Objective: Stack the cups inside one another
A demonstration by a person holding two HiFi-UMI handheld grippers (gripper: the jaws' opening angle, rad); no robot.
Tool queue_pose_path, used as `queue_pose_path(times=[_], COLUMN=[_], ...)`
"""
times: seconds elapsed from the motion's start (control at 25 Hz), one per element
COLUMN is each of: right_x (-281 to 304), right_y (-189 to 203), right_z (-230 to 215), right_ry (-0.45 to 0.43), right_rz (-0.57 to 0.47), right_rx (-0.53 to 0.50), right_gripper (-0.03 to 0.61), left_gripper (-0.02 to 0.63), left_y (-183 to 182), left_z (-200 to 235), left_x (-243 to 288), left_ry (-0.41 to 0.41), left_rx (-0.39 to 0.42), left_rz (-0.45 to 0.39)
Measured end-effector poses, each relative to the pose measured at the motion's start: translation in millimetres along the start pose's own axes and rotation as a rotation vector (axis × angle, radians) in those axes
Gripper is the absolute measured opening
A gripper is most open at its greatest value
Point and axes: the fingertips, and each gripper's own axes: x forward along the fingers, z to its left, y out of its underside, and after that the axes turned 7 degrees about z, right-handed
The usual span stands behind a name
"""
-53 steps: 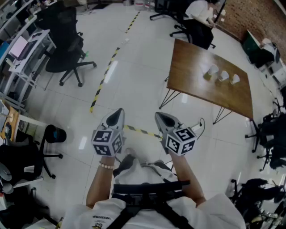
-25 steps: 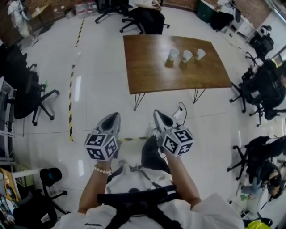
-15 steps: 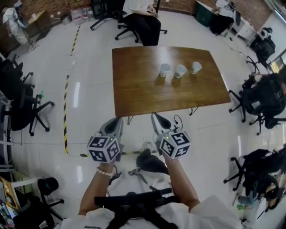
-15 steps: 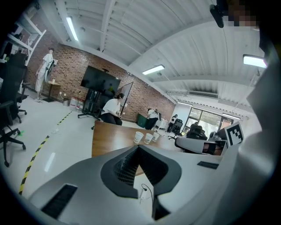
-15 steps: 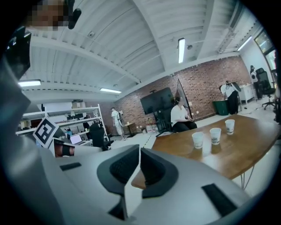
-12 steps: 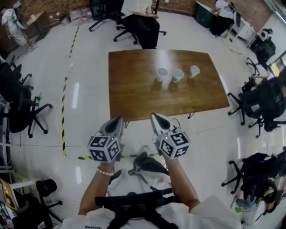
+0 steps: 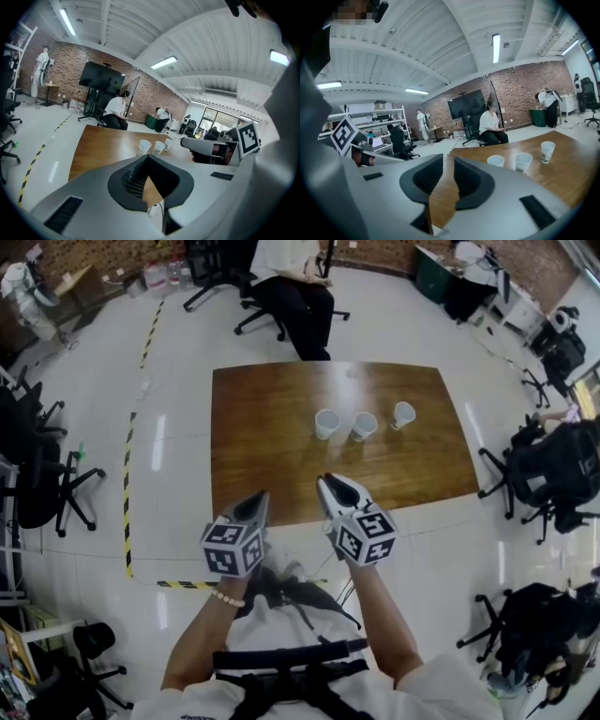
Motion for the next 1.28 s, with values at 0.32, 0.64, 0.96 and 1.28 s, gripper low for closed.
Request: queue_pose_path(times=[0.32,0.64,0.96,1.28], right_x=[69.0,132.8,172.4,202.6], right_y=[-8.6,0.2,17.3,48.0], right_z=[-54.7,-106.9,-141.9,-159.2], right_ry=[0.123,0.23,0.27,0.29], right_rz=[0.131,0.284,0.403,0.551], right_rx=[-0.154,-0.25,-0.27,-0.295], right_gripper=[0.13,0.13,0.13,0.124], left_gripper=[-0.008,-0.008,-0.008,-0.008], left_y=[-11.8,-38.1,-42.6,-36.7], left_z=[15.3,31.1,40.6,53.4], left_x=[70.3,117.3,160.2,177.0], left_ry=[0.065,0.117,0.137,0.152], left_rx=[0.011,0.018,0.01,-0.014], left_rz=[0.09,0.134,0.181,0.22])
